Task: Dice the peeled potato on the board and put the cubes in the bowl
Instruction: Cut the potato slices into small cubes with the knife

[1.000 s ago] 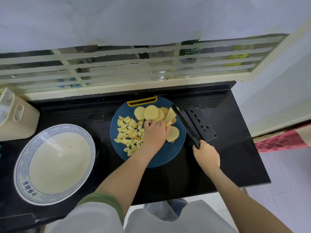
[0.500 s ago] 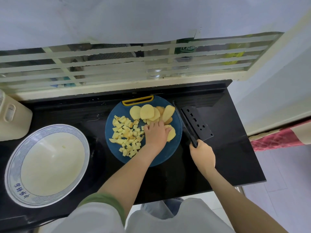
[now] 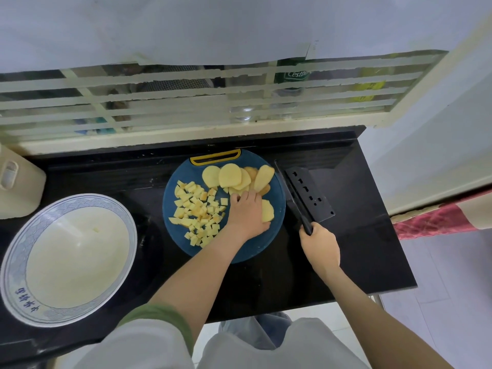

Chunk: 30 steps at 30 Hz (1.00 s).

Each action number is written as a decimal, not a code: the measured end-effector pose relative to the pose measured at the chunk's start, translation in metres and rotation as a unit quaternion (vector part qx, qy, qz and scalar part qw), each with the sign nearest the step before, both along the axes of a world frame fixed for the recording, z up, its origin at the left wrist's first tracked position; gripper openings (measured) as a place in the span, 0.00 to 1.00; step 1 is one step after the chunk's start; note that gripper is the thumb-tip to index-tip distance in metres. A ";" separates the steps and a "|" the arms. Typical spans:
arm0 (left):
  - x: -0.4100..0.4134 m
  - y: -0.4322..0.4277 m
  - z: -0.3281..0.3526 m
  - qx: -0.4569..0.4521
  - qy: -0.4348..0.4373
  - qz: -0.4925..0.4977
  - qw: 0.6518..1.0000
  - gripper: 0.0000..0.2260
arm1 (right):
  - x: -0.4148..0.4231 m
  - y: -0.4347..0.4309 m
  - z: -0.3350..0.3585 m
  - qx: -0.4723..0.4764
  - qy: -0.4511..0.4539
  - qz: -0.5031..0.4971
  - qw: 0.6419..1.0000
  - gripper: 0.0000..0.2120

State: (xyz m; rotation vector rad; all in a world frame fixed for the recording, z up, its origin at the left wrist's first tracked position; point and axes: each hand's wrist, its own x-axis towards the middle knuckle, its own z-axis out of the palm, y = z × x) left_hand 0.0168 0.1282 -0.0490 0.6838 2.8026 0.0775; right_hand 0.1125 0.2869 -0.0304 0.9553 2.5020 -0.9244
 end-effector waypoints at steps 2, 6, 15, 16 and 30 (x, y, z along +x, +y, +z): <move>0.006 -0.006 0.000 -0.005 0.005 -0.014 1.000 0.29 | 0.000 -0.001 0.000 0.000 0.003 0.004 1.000 0.10; 0.020 -0.022 -0.002 -0.005 0.008 0.006 1.000 0.31 | -0.002 -0.006 0.001 -0.007 0.013 0.003 1.000 0.12; 0.028 -0.052 0.007 0.089 -0.012 0.093 0.992 0.29 | -0.005 -0.035 -0.002 -0.090 0.048 -0.015 0.995 0.15; 0.030 -0.056 0.009 0.093 -0.028 0.077 0.992 0.29 | -0.004 -0.040 -0.002 -0.097 0.048 -0.011 0.994 0.16; 0.029 -0.039 0.010 0.076 -0.099 -0.013 0.992 0.31 | -0.001 -0.048 -0.003 -0.103 0.062 -0.027 0.992 0.16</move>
